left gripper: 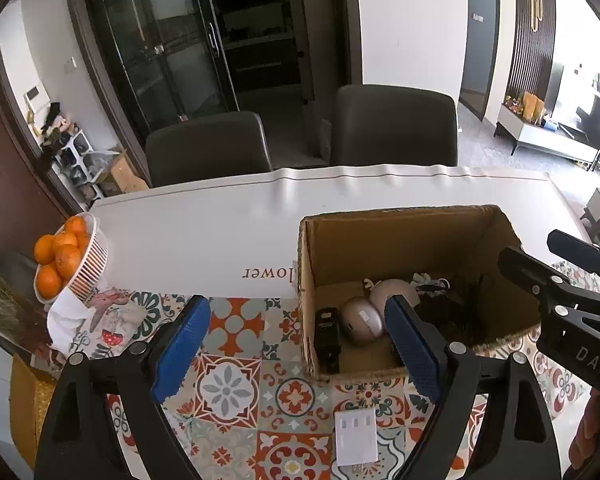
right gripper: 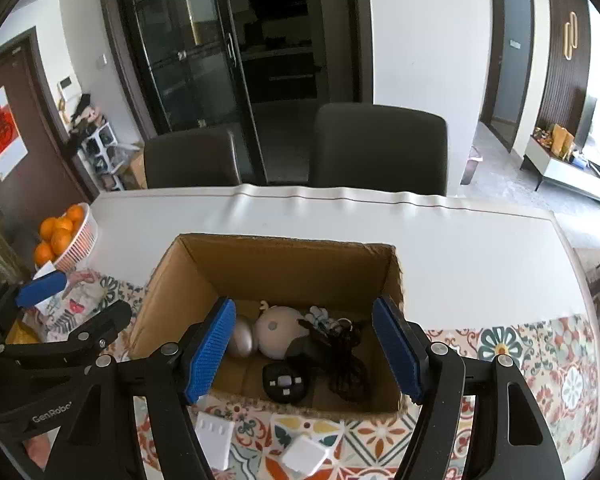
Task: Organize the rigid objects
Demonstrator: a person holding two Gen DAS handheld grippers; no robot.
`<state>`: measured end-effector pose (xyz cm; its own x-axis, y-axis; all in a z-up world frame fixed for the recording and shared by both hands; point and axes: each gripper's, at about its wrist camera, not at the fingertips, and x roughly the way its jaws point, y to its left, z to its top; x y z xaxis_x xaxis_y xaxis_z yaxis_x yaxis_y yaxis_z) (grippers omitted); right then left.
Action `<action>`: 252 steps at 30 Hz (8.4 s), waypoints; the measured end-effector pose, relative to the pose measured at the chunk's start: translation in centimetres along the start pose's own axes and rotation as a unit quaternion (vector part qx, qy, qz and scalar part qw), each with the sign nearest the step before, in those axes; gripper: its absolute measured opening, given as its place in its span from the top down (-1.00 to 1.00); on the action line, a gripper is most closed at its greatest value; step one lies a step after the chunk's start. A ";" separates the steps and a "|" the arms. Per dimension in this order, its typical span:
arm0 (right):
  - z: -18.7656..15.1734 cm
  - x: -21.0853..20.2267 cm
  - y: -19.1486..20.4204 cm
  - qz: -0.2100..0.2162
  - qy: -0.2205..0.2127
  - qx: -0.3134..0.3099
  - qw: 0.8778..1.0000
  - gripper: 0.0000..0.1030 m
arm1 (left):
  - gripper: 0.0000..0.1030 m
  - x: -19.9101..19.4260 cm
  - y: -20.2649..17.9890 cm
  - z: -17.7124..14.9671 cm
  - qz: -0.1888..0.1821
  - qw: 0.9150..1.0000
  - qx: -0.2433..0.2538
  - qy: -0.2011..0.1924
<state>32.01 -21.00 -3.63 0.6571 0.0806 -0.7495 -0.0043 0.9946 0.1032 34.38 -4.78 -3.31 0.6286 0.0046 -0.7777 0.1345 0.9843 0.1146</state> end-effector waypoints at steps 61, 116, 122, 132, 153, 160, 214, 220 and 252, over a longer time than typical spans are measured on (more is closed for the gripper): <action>-17.6 2.0 -1.7 -0.029 0.036 0.055 0.997 -0.44 | -0.48 6.6 -4.2 -16.6 -0.080 0.992 0.000 0.100; -19.2 9.8 -0.3 -0.016 0.067 0.074 0.995 -0.13 | 0.07 13.7 0.9 -17.1 -0.104 0.991 -0.003 0.079; -19.4 9.0 -0.4 -0.016 0.061 0.081 0.995 -0.06 | 0.07 12.9 0.7 -17.0 -0.105 0.992 0.004 0.068; -18.8 6.5 0.1 -0.017 0.032 0.085 0.996 0.01 | 0.07 10.5 0.9 -16.8 -0.117 0.992 0.002 0.050; -16.0 -1.0 0.2 -0.008 -0.031 0.063 0.998 0.01 | 0.07 2.1 -0.5 -14.4 -0.128 0.992 0.002 -0.011; -13.4 -4.3 0.4 -0.001 -0.070 0.051 0.996 0.01 | 0.07 -1.4 -0.4 -12.0 -0.131 0.990 0.000 -0.046; -1.7 4.2 -1.4 0.044 -0.004 0.020 0.999 0.01 | -0.29 6.0 -2.0 -1.1 -0.092 0.995 -0.002 0.047; -1.4 4.5 -0.8 0.035 0.008 0.019 0.999 -0.27 | -0.69 4.7 -0.8 -1.1 -0.038 0.999 -0.007 0.025; -6.6 -16.9 0.6 -0.101 -0.115 0.022 0.988 -0.80 | -1.00 -15.5 -0.6 -6.7 -0.005 0.989 -0.015 -0.146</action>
<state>15.93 -21.33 4.77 0.7950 -0.1409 -0.5900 0.1733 0.9849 -0.0016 19.45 -4.28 4.55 0.8228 -0.0523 -0.5659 0.1217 0.9889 0.0856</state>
